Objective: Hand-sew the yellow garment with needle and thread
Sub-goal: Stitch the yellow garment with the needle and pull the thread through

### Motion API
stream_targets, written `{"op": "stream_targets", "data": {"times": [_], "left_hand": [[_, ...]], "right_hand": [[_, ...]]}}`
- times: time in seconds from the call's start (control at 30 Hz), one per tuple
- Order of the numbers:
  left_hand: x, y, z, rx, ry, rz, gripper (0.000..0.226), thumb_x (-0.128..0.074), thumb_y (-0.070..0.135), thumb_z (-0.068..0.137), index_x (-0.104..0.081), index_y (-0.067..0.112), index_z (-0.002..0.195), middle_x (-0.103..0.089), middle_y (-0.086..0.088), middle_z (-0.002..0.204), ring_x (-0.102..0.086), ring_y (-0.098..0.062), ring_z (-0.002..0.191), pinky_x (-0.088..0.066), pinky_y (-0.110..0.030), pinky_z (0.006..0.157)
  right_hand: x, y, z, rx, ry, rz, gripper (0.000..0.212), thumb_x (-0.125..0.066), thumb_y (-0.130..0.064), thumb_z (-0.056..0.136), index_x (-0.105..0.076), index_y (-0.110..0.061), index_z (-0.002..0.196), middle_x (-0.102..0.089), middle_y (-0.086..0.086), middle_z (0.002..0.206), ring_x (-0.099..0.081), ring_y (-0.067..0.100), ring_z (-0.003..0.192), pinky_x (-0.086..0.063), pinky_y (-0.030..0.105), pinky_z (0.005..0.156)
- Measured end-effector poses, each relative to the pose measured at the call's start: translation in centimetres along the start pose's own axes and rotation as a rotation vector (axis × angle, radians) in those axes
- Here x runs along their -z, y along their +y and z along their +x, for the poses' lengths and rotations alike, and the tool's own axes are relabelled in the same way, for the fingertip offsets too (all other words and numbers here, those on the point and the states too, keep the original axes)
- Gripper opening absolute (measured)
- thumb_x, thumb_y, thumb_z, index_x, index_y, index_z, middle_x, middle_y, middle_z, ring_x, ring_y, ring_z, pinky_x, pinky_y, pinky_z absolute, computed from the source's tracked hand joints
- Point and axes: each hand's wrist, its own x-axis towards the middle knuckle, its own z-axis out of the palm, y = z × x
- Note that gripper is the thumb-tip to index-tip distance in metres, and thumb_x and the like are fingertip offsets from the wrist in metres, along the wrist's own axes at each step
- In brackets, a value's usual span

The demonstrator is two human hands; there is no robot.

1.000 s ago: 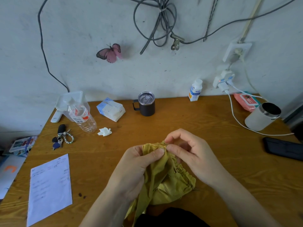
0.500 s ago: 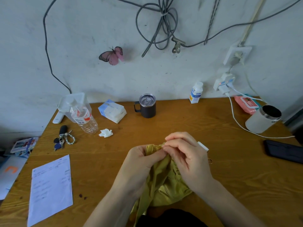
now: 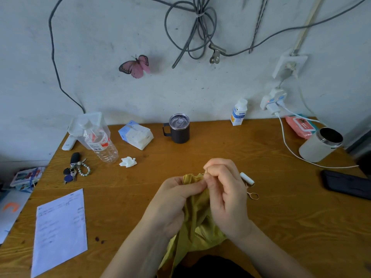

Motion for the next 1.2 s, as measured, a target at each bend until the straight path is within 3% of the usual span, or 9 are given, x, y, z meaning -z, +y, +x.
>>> {"op": "stream_targets", "data": {"times": [0.13, 0.23, 0.37, 0.5, 0.63, 0.7, 0.8, 0.93, 1.2], "left_hand": [[0.1, -0.1, 0.0, -0.052, 0.075, 0.03, 0.019, -0.066, 0.009, 0.083, -0.074, 0.006, 0.066, -0.07, -0.012, 0.066, -0.07, -0.021, 0.063, -0.06, -0.034, 0.068], [0.0, -0.3, 0.2, 0.033, 0.059, -0.002, 0.026, -0.062, 0.004, 0.086, -0.072, 0.004, 0.062, -0.067, -0.012, 0.063, -0.067, -0.02, 0.059, -0.058, -0.032, 0.066], [-0.2, -0.6, 0.4, 0.131, 0.063, -0.08, 0.01, -0.061, -0.005, 0.081, -0.07, -0.008, 0.079, -0.069, -0.025, 0.078, -0.07, -0.033, 0.075, -0.057, -0.043, 0.081], [0.3, -0.3, 0.2, -0.059, 0.057, -0.044, 0.013, -0.067, 0.007, 0.075, -0.075, -0.003, 0.075, -0.073, -0.021, 0.077, -0.072, -0.029, 0.07, -0.061, -0.038, 0.069], [0.6, -0.4, 0.1, -0.158, 0.147, 0.015, 0.019, -0.063, 0.009, 0.086, -0.076, 0.003, 0.074, -0.075, -0.019, 0.081, -0.074, -0.028, 0.073, -0.059, -0.036, 0.067], [0.8, -0.3, 0.0, -0.16, 0.172, -0.002, 0.017, -0.063, 0.01, 0.086, -0.075, 0.001, 0.077, -0.075, -0.019, 0.081, -0.074, -0.028, 0.074, -0.06, -0.036, 0.066], [1.0, -0.1, -0.2, -0.192, 0.229, -0.009, 0.014, -0.064, 0.011, 0.084, -0.072, -0.002, 0.084, -0.075, -0.018, 0.082, -0.074, -0.027, 0.073, -0.059, -0.033, 0.063], [1.6, 0.4, -0.7, -0.242, 0.276, -0.012, 0.019, -0.064, 0.012, 0.084, -0.076, 0.008, 0.07, -0.075, -0.016, 0.079, -0.073, -0.024, 0.069, -0.057, -0.028, 0.057], [2.6, 1.1, -1.0, -0.314, 0.342, 0.018, 0.021, -0.065, 0.015, 0.083, -0.077, 0.019, 0.067, -0.076, -0.01, 0.077, -0.074, -0.021, 0.071, -0.057, -0.027, 0.06]], "right_hand": [[-0.2, 0.5, -0.1, -0.021, -0.059, -0.045, 0.025, -0.044, -0.014, 0.092, -0.061, -0.002, 0.08, -0.059, 0.007, 0.084, -0.053, 0.014, 0.08, -0.047, 0.029, 0.067], [-0.3, 0.7, -0.1, 0.113, -0.074, -0.179, 0.019, -0.041, -0.009, 0.09, -0.057, -0.007, 0.079, -0.06, 0.007, 0.081, -0.047, 0.012, 0.078, -0.041, 0.029, 0.062], [-0.5, 0.6, 0.2, 0.278, -0.079, -0.224, 0.012, -0.042, -0.007, 0.088, -0.051, -0.012, 0.083, -0.065, 0.007, 0.08, -0.047, 0.013, 0.078, -0.038, 0.028, 0.061], [-0.1, -0.5, 1.1, -0.131, -0.077, 0.136, 0.02, -0.044, -0.014, 0.093, -0.06, -0.008, 0.082, -0.063, 0.001, 0.078, -0.055, 0.01, 0.071, -0.046, 0.025, 0.062], [1.5, -1.4, 2.7, -0.727, -0.111, 0.888, 0.017, -0.047, -0.023, 0.089, -0.052, -0.01, 0.08, -0.06, -0.001, 0.061, -0.038, 0.005, 0.044, -0.031, 0.016, 0.041], [2.3, -1.1, 3.2, -0.896, -0.083, 1.096, 0.014, -0.048, -0.022, 0.083, -0.053, -0.011, 0.076, -0.051, -0.002, 0.053, -0.036, 0.005, 0.041, -0.031, 0.016, 0.038], [3.4, -0.1, 3.8, -0.974, 0.023, 1.174, 0.012, -0.048, -0.019, 0.081, -0.053, -0.01, 0.075, -0.042, -0.004, 0.05, -0.035, 0.005, 0.04, -0.033, 0.015, 0.037], [5.0, 1.6, 3.9, -1.022, 0.169, 1.209, 0.014, -0.047, -0.018, 0.084, -0.055, -0.011, 0.075, -0.04, -0.006, 0.05, -0.034, 0.005, 0.041, -0.032, 0.015, 0.037], [7.1, 3.4, 3.2, -1.075, 0.301, 1.183, 0.01, -0.05, -0.02, 0.082, -0.056, -0.013, 0.078, -0.04, -0.006, 0.052, -0.034, 0.004, 0.042, -0.033, 0.014, 0.039]]}}
